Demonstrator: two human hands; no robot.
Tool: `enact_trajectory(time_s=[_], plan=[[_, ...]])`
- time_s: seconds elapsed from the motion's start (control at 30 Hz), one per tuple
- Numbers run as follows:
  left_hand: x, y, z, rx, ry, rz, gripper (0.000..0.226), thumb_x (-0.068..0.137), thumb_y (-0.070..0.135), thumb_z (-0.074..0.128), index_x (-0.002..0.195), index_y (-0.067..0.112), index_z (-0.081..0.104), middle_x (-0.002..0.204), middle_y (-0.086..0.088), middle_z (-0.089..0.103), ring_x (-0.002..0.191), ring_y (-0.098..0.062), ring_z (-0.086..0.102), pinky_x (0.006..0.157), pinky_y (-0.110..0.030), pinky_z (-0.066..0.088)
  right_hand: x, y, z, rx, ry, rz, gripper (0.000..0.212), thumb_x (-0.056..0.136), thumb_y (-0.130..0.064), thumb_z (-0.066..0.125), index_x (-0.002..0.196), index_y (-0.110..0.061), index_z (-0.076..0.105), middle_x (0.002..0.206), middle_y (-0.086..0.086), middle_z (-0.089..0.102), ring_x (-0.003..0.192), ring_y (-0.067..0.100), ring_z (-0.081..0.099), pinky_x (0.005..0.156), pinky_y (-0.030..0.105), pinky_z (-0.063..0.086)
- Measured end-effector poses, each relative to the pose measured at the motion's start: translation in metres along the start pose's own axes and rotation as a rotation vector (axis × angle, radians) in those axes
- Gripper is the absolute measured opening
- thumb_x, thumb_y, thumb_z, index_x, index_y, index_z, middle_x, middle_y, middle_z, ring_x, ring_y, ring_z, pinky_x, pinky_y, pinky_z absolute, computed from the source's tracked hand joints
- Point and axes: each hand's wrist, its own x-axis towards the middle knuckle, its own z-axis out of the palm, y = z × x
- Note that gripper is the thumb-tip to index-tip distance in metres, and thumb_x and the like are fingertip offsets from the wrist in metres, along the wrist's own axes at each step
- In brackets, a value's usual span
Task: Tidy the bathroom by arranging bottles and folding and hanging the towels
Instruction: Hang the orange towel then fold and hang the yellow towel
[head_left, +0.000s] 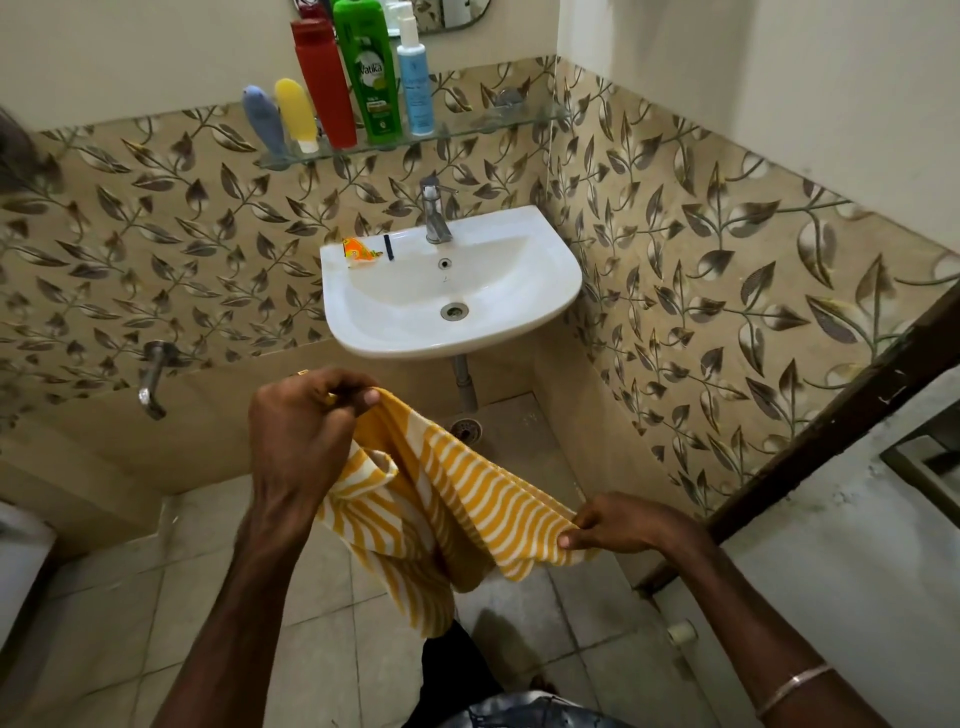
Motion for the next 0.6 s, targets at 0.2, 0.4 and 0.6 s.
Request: enact_trajectory(time_s=[0.2,0.4,0.6], plan=[[-0.003,-0.001,0.004,0.073,-0.008,0.021,0.019,0.078,0.002,0.077,0.090,0.016,0.080,0.082,0.001,0.077,0.071,-0.013,0.070,0.071,-0.024,0.052,0.006,0.018,-0.006,-0.080,0.298,0.086,0.036,0.091,-0.050,0.063,0.115,-0.022,0.062,0.110,-0.001,0.071,0.093,0.017,0.065,0.079,0.036,0.053],[-0.003,-0.010,0.002,0.095,-0.008,-0.035,0.019,0.078,0.003,0.076,0.092,0.016,0.081,0.087,-0.001,0.078,0.078,-0.018,0.072,0.078,-0.035,0.058,-0.001,0.031,-0.018,0.060,0.670,0.073,0.049,0.091,-0.038,0.070,0.134,-0.028,0.049,0.103,0.002,0.073,0.091,0.022,0.069,0.064,0.026,0.042],[0.000,-0.021,0.004,0.124,-0.012,-0.083,0.019,0.079,0.003,0.076,0.091,0.016,0.081,0.086,-0.002,0.078,0.077,-0.014,0.067,0.068,-0.022,0.047,-0.004,0.037,-0.022,0.025,0.793,-0.001,0.022,0.094,-0.035,0.066,0.115,-0.032,0.071,0.095,-0.005,0.075,0.084,0.013,0.067,0.070,0.031,0.054]])
